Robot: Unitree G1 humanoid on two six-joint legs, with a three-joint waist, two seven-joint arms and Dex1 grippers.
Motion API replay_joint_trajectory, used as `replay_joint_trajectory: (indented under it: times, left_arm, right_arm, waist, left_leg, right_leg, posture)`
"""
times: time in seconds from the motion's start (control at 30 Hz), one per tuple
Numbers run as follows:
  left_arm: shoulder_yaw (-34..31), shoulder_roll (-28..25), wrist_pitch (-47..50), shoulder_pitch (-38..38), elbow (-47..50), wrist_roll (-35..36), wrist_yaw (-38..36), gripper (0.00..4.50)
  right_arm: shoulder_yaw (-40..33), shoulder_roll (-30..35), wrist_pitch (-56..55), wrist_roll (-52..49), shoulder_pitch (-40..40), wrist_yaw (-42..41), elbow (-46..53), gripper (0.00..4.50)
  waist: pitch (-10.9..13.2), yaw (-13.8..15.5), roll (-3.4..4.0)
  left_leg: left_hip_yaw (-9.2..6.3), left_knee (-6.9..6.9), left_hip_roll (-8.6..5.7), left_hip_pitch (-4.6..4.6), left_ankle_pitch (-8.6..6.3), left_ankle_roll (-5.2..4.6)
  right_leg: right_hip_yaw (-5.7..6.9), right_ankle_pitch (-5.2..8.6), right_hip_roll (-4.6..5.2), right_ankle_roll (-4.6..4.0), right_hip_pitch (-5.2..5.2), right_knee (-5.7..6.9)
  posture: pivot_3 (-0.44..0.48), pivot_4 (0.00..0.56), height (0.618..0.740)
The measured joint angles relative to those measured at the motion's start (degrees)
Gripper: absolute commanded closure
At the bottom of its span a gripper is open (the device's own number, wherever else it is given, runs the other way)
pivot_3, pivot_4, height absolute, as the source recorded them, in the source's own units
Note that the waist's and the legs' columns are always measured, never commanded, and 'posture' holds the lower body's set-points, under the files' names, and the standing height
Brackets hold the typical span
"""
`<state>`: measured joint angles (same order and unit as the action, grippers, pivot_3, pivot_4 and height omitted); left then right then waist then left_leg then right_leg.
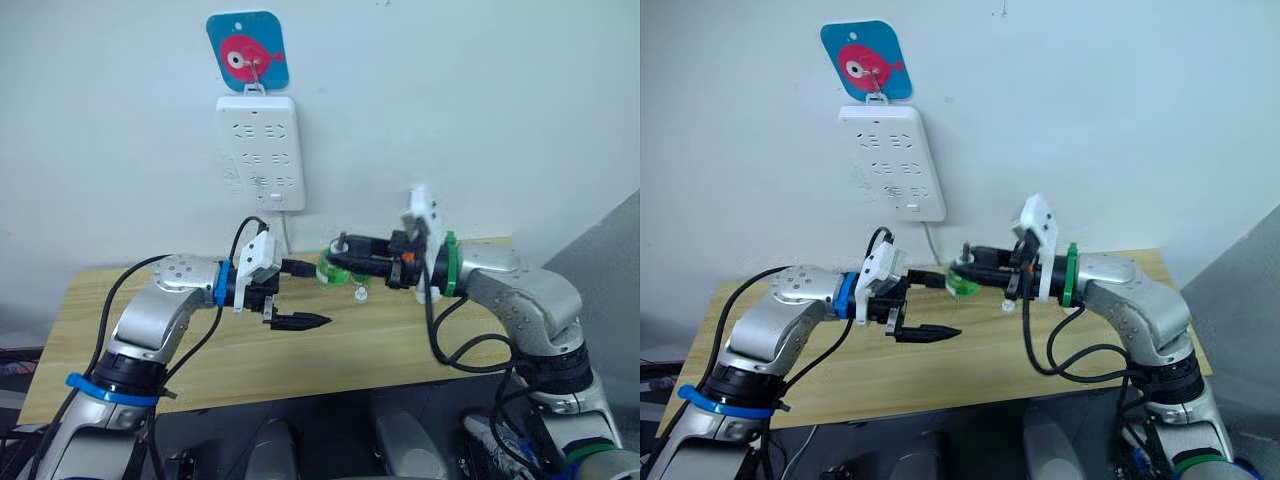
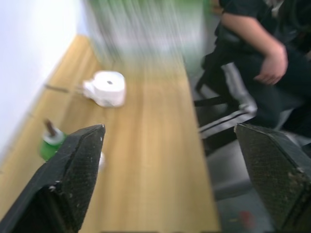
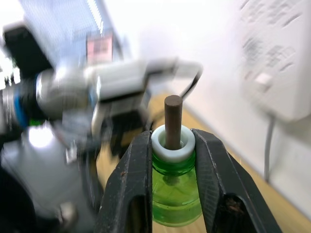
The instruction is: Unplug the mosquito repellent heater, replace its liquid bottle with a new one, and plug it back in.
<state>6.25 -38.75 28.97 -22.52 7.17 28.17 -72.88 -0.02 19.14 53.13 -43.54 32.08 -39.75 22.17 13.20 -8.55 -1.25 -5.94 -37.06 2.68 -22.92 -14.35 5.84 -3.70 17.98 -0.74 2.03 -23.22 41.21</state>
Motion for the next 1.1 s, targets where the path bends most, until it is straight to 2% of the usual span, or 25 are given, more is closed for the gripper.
replay_joint_trajectory:
  times: [0.07, 0.2, 0.4, 0.57, 0.7, 0.87, 1.1]
  left_arm:
    - [-2.35, 1.37, 5.04, 0.17, 1.89, 3.9, 3.12, 0.0]
    - [-9.69, 7.65, 17.07, -1.57, 3.99, 14.96, 14.18, 0.0]
    - [-18.3, 16.74, 30.42, -5.42, 4.82, 32.74, 32.4, 0.0]
    - [-21.88, 20.86, 34.64, -5.5, 4.9, 46.37, 45.87, 0.0]
    - [-22.61, 23.04, 34.05, -5.94, 4.65, 55.89, 55.22, 0.0]
    - [-22.57, 23.05, 32.13, -7.25, 3.62, 62.98, 61.16, 0.0]
    - [-21.61, 21.64, 30.92, -6.41, 2.87, 69.62, 63.32, 0.0]
  right_arm:
    - [-3.67, -2.02, 3.18, -4.9, -0.03, 3.75, -0.11, 3.69]
    - [-9.37, -6.82, 8.27, -16.36, -0.07, 12.65, -0.23, 3.69]
    - [-14.51, -13.56, 7.53, -32.73, -0.2, 30.07, -2.36, 3.69]
    - [-13.86, -15.09, 4.93, -39.92, -1.75, 38.87, -2.66, 3.69]
    - [-12.66, -14.98, 2.54, -41.7, -1.97, 41.83, -2.74, 3.69]
    - [-11.13, -14.29, 0.63, -43.12, -2.33, 43.17, -2.76, 3.69]
    - [-9.95, -13.9, -2.65, -45.76, -2.34, 44.86, -3.57, 3.69]
  waist:
    - [0.0, 0.09, 0.0]
    - [-0.01, 0.4, -0.01]
    - [-0.03, 0.31, 0.0]
    - [-0.04, 0.26, 0.0]
    - [-0.05, 0.35, 0.0]
    - [-0.05, 0.39, 0.0]
    - [-0.05, 0.39, 0.01]
  left_leg:
    - [-0.01, -0.02, 0.0, -0.01, 0.0, 0.0]
    - [-0.03, -0.1, -0.03, -0.03, 0.0, 0.0]
    - [-0.01, -0.11, -0.03, -0.03, 0.0, -0.01]
    - [-0.02, -0.11, -0.02, -0.02, 0.0, 0.0]
    - [-0.01, -0.12, -0.03, -0.03, 0.01, 0.0]
    - [0.02, -0.12, -0.04, -0.03, 0.01, 0.01]
    - [0.02, -0.11, -0.04, -0.03, 0.06, 0.09]
  right_leg:
    - [0.01, 0.0, 0.0, 0.0, 0.0, 0.01]
    - [0.02, -0.01, 0.03, 0.01, 0.02, 0.05]
    - [0.02, -0.01, 0.06, 0.02, 0.02, 0.05]
    - [0.02, -0.01, 0.04, 0.02, 0.02, 0.05]
    - [0.02, -0.01, 0.05, 0.02, 0.02, 0.05]
    - [-0.01, -0.01, 0.04, 0.02, 0.02, 0.04]
    - [-0.01, -0.01, 0.03, 0.02, 0.02, 0.04]
  posture:
    - [-0.163, 0.161, 0.725]
    - [-0.158, 0.16, 0.725]
    - [-0.156, 0.161, 0.725]
    - [-0.158, 0.163, 0.725]
    - [-0.158, 0.162, 0.725]
    - [-0.161, 0.162, 0.725]
    - [-0.164, 0.162, 0.725]
